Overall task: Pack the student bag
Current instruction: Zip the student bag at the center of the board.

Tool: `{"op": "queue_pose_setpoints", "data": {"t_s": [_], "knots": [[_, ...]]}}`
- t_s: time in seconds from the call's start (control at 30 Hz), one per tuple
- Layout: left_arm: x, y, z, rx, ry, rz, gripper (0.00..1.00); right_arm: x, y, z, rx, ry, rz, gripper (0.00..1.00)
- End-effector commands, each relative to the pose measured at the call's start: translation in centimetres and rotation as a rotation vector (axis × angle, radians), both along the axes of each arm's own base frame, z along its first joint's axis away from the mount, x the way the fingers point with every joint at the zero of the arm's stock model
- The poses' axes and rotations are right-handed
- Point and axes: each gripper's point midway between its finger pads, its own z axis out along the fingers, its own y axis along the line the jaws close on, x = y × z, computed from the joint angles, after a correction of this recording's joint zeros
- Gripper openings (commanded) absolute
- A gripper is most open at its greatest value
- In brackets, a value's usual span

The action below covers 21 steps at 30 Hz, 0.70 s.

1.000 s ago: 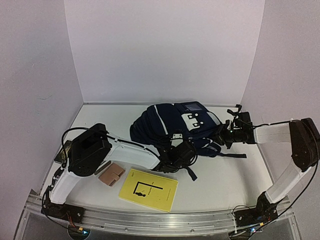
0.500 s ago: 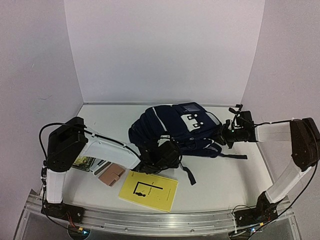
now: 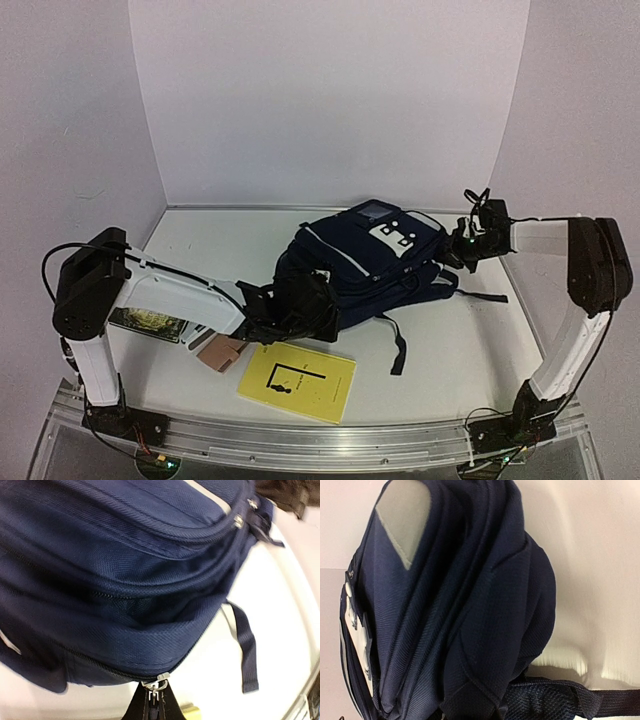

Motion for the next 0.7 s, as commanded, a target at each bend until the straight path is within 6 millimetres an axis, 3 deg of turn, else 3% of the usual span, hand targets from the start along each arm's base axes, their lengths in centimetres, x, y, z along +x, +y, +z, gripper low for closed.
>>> {"op": "queue_pose_setpoints", "data": {"t_s": [0.0, 0.07, 0.13, 0.2, 0.23, 0.37, 0.5, 0.6, 0.67], "knots": [[-1.0, -3.2, 2.1, -0.053, 0.008, -0.199, 0.0, 6.8, -1.7, 5.5, -0.026, -0.236, -0.012, 0.06], [-0.6, -5.6, 2.5, -0.094, 0.003, -0.248, 0.0, 6.4, -0.9, 6.6, 0.016, -0.238, 0.023, 0.32], [-0.2, -7.8, 3.3, -0.146, -0.002, -0.291, 0.0, 4.8, -0.6, 7.7, 0.013, -0.239, 0.051, 0.72], [0.4, -9.7, 3.9, -0.186, -0.006, -0.322, 0.0, 2.7, -0.7, 8.1, -0.014, -0.222, 0.086, 0.93], [0.3, -10.6, 4.1, -0.204, -0.002, -0.347, 0.0, 1.3, -0.6, 8.4, -0.02, -0.21, 0.105, 0.98], [0.5, -13.1, 4.8, -0.246, -0.009, -0.403, 0.0, -5.2, 1.1, 6.9, 0.056, -0.101, 0.217, 0.98], [0.7, -14.2, 5.3, -0.272, -0.024, -0.423, 0.0, -11.1, 3.9, 4.1, 0.174, 0.041, 0.333, 0.97], [0.9, -14.7, 5.5, -0.283, -0.032, -0.429, 0.0, -13.7, 5.5, 2.1, 0.205, 0.132, 0.385, 0.92], [0.9, -15.0, 5.5, -0.29, -0.034, -0.431, 0.0, -14.0, 6.1, 1.6, 0.209, 0.155, 0.4, 0.87]]}}
